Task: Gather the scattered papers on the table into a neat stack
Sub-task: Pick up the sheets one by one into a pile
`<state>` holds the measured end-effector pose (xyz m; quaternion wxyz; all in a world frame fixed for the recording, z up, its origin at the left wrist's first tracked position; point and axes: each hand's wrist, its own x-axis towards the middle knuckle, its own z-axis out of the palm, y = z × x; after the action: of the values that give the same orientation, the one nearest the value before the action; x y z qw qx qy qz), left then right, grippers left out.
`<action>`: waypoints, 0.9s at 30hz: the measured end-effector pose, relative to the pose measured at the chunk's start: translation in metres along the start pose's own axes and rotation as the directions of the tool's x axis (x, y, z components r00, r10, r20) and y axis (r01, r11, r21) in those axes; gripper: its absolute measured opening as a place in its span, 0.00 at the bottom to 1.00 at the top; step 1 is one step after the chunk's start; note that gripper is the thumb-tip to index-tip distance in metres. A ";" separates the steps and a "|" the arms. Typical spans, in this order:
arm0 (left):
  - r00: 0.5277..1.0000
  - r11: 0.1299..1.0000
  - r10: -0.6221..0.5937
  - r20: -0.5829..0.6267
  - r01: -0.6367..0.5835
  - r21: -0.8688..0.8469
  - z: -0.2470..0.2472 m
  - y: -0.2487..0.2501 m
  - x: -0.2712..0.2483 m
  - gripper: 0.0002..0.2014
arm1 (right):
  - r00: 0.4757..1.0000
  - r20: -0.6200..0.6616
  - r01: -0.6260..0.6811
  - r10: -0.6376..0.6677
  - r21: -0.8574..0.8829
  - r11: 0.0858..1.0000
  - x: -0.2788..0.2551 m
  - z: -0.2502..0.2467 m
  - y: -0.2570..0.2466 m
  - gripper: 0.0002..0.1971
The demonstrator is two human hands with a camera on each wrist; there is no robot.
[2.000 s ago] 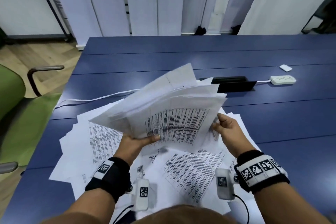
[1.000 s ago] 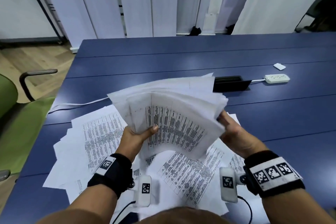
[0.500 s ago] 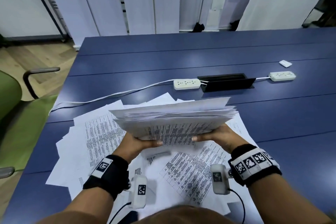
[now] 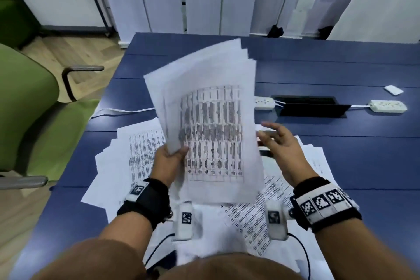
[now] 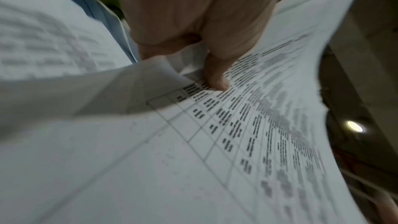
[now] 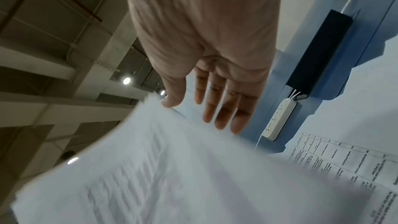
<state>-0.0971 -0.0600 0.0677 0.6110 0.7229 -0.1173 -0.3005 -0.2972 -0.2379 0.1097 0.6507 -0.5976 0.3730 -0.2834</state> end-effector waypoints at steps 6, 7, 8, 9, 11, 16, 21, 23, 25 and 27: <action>0.950 0.917 -0.157 -0.270 0.242 0.318 -0.101 -0.030 0.025 0.13 | 0.939 -0.201 -0.336 0.278 -0.366 0.868 0.010 -0.026 0.074 0.24; 0.936 0.881 -0.194 -0.295 0.299 0.367 -0.113 -0.042 0.031 0.14 | 0.913 -0.263 -0.401 0.311 -0.454 0.796 0.006 -0.031 0.087 0.28; 0.922 0.828 -0.232 -0.309 0.354 0.434 -0.122 -0.054 0.037 0.12 | 0.887 -0.332 -0.458 0.322 -0.529 0.715 0.003 -0.037 0.099 0.32; 0.911 0.769 -0.263 -0.317 0.396 0.501 -0.127 -0.065 0.041 0.12 | 0.858 -0.401 -0.509 0.320 -0.593 0.624 -0.001 -0.042 0.107 0.36; 0.890 0.625 -0.288 -0.352 0.454 0.635 -0.128 -0.078 0.046 0.22 | 0.801 -0.515 -0.595 0.306 -0.623 0.508 -0.009 -0.049 0.113 0.41; 0.885 0.490 -0.211 -0.415 0.463 0.738 -0.116 -0.073 0.043 0.31 | 0.720 -0.618 -0.692 0.316 -0.601 0.400 -0.003 -0.061 0.114 0.47; 0.928 0.762 -0.137 -0.347 0.323 0.561 -0.120 -0.083 0.042 0.22 | 0.721 -0.556 -0.679 0.414 -0.446 0.583 0.024 -0.048 0.125 0.37; 0.949 0.864 -0.101 -0.297 0.231 0.447 -0.124 -0.088 0.041 0.16 | 0.735 -0.506 -0.663 0.451 -0.398 0.634 0.032 -0.040 0.127 0.30; 0.961 0.933 -0.121 -0.248 0.196 0.303 -0.126 -0.087 0.037 0.20 | 0.751 -0.484 -0.634 0.449 -0.339 0.695 0.040 -0.037 0.136 0.25; 0.967 0.975 -0.130 -0.220 0.165 0.147 -0.130 -0.086 0.032 0.25 | 0.748 -0.495 -0.602 0.442 -0.225 0.766 0.044 -0.033 0.139 0.29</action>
<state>-0.0139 0.0482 -0.0136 0.5342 0.8051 -0.0225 -0.2568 -0.3103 -0.2749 -0.0349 0.4846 -0.5038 0.7032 -0.1300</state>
